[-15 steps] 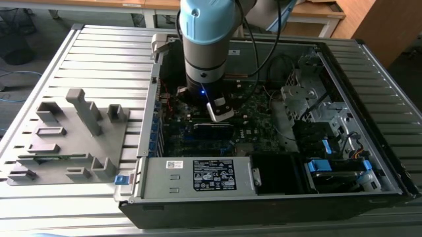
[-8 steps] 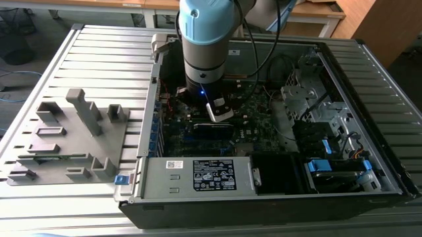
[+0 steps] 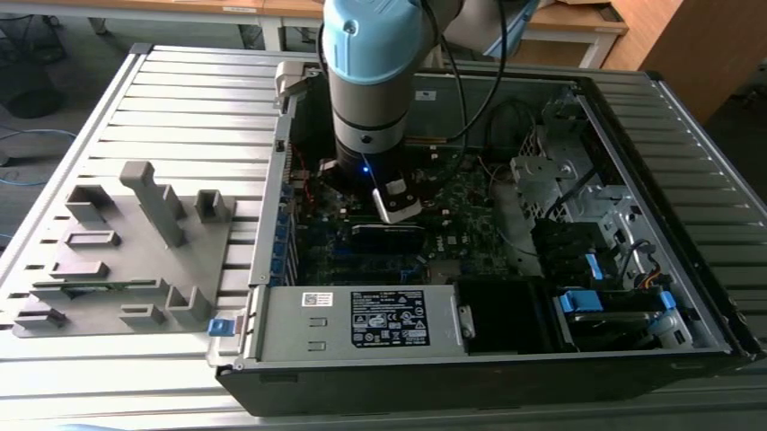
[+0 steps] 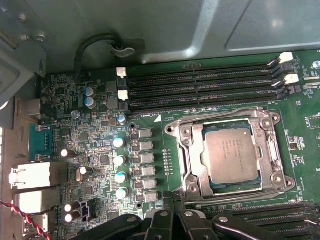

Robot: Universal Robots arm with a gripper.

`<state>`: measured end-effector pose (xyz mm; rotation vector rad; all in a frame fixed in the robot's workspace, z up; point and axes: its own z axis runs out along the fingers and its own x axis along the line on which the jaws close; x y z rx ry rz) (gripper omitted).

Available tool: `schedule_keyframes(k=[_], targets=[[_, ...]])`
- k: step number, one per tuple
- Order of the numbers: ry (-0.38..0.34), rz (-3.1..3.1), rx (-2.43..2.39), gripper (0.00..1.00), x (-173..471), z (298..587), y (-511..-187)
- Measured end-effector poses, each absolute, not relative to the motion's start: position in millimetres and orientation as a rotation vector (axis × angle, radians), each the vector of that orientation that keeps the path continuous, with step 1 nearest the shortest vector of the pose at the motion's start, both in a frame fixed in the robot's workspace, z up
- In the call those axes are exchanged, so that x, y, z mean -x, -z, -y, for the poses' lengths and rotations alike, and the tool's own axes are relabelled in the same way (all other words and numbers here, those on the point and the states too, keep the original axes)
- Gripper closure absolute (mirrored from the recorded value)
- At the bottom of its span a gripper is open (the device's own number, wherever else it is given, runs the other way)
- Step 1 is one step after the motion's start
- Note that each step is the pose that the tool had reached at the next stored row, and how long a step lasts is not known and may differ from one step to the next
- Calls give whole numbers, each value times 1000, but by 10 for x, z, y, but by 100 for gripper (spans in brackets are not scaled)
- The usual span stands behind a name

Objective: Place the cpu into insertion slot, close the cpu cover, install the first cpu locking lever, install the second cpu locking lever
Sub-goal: 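Install the second cpu locking lever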

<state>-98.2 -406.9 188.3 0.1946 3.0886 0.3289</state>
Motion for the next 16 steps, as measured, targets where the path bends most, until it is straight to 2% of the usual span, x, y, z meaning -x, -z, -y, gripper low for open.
schedule_keyframes(k=[16], targets=[[-323, -3089, -195, 89, 989, 4077, -1883]])
